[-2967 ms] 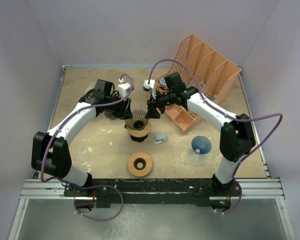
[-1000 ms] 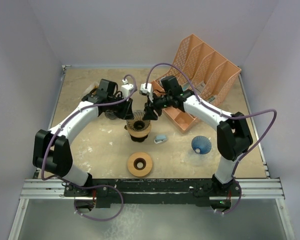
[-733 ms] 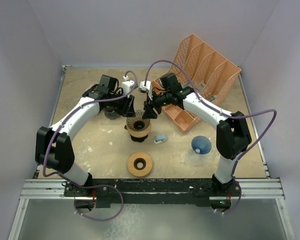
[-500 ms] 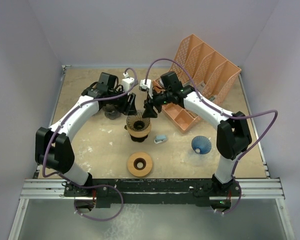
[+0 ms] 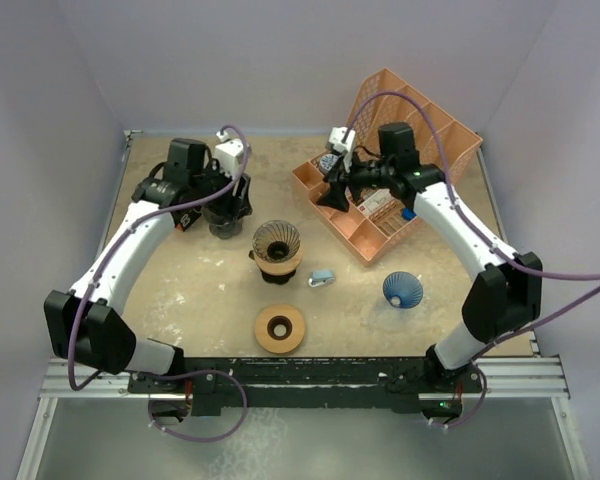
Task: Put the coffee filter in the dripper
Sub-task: Place the coffee dripper in the dripper holder.
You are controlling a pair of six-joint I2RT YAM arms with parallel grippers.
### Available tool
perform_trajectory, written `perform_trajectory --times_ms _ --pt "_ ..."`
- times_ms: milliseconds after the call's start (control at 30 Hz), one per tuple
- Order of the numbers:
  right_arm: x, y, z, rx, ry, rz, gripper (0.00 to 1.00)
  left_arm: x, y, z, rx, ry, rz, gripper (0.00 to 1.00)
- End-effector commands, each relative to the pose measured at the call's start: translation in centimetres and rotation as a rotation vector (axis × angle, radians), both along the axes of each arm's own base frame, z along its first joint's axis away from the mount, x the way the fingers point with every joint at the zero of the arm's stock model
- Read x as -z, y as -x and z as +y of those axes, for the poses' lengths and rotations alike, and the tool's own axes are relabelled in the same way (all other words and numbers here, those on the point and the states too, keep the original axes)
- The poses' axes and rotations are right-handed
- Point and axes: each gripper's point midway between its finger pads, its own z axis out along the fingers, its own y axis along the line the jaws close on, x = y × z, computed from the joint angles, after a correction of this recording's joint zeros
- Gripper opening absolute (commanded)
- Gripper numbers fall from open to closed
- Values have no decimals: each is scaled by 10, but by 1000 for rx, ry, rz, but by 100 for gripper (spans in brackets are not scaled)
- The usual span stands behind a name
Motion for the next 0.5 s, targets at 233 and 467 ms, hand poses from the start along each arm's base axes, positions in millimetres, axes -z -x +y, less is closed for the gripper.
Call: perform_trajectory --times_ms 233,467 --pt "-18 -5 -72 136 -66 -164 65 -48 -55 121 -404 -118 -192 58" --pt "-25 -4 -110 254 -64 -213 65 -40 -86 178 -524 -142 -198 60"
